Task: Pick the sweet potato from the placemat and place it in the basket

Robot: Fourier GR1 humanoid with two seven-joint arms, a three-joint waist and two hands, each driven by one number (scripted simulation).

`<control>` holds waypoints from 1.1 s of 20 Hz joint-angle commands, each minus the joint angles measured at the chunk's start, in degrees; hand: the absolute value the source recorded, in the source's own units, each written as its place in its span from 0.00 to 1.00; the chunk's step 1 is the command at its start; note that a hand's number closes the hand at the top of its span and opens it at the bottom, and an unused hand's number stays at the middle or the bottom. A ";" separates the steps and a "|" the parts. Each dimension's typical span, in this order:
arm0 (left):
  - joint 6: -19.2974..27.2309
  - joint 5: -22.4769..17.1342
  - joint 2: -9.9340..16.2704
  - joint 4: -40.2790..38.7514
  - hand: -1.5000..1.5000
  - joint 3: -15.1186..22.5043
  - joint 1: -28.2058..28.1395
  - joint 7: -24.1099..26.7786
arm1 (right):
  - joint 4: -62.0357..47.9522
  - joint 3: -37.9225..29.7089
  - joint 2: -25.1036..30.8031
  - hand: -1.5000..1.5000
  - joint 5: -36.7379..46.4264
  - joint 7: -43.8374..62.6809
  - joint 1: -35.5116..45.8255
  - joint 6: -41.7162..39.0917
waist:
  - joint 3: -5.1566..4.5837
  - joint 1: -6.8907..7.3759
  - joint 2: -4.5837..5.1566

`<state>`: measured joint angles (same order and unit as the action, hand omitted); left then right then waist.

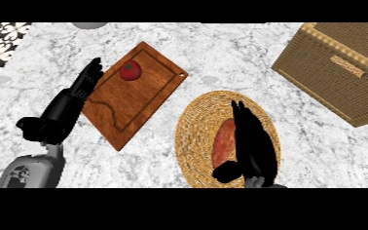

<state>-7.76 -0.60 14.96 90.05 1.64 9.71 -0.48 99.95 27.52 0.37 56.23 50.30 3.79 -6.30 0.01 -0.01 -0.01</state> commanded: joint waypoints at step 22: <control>-1.78 5.22 -4.37 -3.39 0.50 -2.10 -0.07 3.99 | -14.87 4.55 -0.32 1.00 -1.62 -3.78 1.65 3.21 | -0.02 0.03 0.02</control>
<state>-10.20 3.01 11.74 88.40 -1.08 9.73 1.15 88.53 28.28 0.91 52.74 45.39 5.99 -3.56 -0.46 -0.10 -0.71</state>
